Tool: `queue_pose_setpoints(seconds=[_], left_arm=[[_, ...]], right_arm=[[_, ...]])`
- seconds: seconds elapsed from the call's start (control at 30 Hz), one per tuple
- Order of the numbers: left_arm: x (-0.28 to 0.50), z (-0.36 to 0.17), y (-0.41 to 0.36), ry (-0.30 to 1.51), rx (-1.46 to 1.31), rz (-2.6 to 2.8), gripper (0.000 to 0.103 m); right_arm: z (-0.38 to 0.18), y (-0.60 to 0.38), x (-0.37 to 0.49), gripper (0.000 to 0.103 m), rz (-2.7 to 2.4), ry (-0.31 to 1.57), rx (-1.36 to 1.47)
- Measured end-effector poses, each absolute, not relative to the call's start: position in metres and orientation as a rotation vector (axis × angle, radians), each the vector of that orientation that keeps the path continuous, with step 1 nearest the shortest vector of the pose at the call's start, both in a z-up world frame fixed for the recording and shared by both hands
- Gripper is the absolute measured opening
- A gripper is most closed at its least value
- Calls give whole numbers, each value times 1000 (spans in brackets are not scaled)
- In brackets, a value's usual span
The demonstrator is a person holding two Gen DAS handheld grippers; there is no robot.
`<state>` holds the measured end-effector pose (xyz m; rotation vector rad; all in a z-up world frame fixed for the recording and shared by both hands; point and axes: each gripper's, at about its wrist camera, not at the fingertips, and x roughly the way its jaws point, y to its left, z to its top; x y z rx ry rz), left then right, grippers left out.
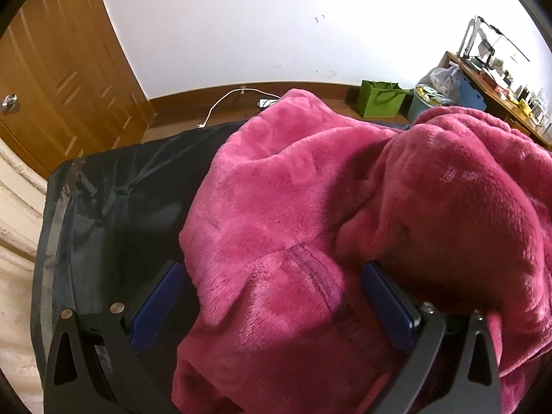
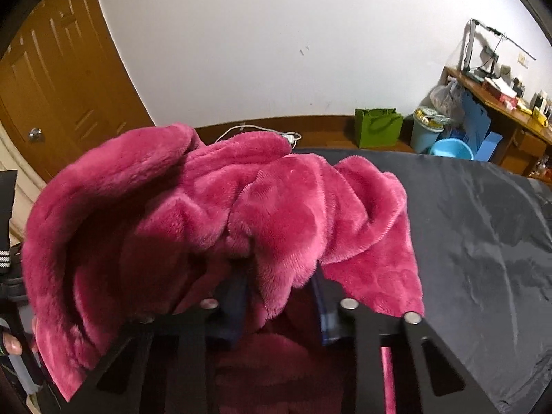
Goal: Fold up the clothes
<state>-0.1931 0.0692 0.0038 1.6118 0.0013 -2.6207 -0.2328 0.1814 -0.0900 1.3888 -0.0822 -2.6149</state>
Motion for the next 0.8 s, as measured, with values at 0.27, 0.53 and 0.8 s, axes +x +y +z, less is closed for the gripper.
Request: queue_pose_setpoints(seconds=[0.27,0.53,0.8], left_arm=[[-190,17,72,14,1595,-2642,103],[-182,30,79,-61,1541,-2673,103],[-178,35,73,-75,1508,-2667,103]], right_arm=[[-68,183,-215,14,-2618,-180,1311],[-53,187,-213,17,-2577,-357,1276],[-39,190,-216,80,-2500,-543,1195]])
